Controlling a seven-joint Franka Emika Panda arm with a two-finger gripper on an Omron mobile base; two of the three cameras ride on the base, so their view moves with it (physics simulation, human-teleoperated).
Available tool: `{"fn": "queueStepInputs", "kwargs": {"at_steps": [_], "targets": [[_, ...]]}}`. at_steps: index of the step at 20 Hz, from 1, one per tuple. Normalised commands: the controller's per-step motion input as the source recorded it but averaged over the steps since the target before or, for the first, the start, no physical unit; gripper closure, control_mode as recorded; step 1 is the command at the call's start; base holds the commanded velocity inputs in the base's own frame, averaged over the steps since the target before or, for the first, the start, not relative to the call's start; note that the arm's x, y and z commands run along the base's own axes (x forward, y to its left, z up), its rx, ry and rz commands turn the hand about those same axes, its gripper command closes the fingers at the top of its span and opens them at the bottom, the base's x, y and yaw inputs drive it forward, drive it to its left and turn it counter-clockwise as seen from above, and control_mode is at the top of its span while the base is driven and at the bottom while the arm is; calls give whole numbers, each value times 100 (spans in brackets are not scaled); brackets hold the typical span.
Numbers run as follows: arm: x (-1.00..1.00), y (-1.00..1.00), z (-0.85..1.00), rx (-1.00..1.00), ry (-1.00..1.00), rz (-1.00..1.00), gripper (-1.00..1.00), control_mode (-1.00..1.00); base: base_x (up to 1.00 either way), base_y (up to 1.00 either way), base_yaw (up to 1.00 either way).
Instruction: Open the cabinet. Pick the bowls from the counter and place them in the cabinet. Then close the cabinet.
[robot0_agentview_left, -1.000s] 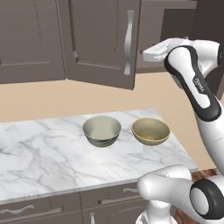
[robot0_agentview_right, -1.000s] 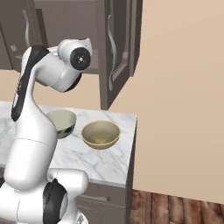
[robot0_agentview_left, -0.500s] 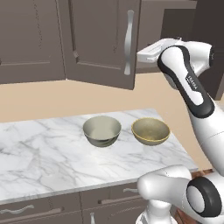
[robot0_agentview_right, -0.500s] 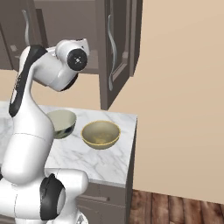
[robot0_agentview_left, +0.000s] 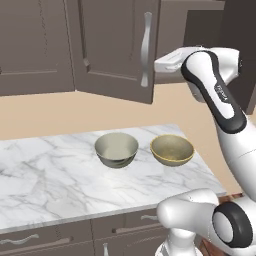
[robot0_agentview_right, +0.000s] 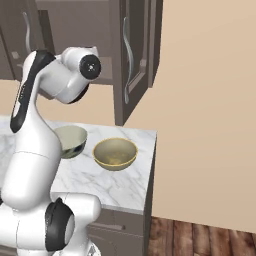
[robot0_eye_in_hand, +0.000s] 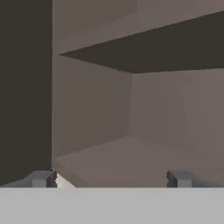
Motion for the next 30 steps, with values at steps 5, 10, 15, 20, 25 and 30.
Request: {"fn": "queueStepInputs", "kwargs": {"at_steps": [5,10,15,20,25,30], "targets": [[-10,100,-98,-2,3,17,-100,-100,0,0,0],[-15,100,-100,-3,-9,1,-100,-100,0,0,0],[-1,100,-77,0,-19,0,-100,-100,0,0,0],[0,100,-58,0,-20,0,-100,-100,0,0,0],[2,100,-61,0,-14,0,-100,-100,0,0,0],[26,100,-64,0,-2,0,-100,-100,0,0,0]]}}
